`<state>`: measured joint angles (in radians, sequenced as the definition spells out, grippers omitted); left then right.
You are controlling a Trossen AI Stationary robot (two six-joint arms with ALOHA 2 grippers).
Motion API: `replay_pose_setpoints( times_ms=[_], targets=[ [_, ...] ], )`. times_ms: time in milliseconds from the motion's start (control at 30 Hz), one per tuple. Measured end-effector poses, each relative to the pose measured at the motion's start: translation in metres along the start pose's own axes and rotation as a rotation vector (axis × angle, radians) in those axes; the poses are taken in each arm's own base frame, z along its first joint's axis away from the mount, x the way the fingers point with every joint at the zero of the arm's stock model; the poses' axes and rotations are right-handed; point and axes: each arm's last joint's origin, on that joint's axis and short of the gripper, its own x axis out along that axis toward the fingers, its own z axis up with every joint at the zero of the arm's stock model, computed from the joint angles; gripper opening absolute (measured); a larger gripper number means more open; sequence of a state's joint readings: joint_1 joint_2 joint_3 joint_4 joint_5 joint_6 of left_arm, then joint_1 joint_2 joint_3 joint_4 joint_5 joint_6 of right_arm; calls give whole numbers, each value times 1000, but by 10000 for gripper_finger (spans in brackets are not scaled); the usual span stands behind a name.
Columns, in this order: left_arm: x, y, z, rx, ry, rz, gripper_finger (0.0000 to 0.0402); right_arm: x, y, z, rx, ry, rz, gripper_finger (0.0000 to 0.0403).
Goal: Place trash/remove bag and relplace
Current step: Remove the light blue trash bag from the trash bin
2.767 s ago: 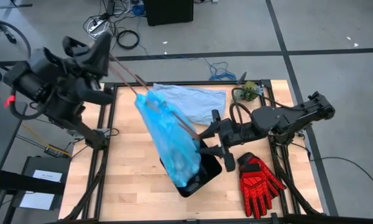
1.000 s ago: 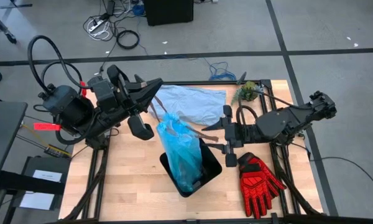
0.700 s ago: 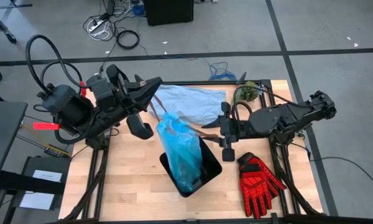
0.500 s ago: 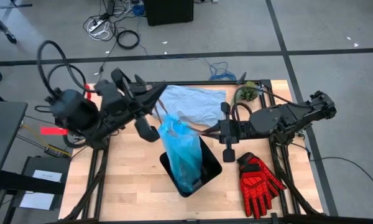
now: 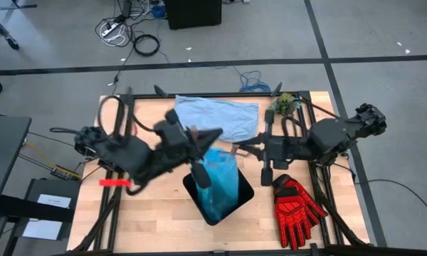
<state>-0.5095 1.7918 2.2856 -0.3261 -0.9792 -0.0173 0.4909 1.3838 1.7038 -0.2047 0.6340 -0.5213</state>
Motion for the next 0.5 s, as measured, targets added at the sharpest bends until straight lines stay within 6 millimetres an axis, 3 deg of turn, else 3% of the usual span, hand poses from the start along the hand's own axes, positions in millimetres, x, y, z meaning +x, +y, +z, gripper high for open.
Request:
replay_pose_setpoints(
  times_ms=[233,500],
  targets=[
    [21,-22,-35,-21,48,-1,9,-5,-10,13,-65,-54,-23,0],
    [31,-23,-44,-85,55,21,10,-14,-16,28,-117,-105,-36,0]
  ],
)
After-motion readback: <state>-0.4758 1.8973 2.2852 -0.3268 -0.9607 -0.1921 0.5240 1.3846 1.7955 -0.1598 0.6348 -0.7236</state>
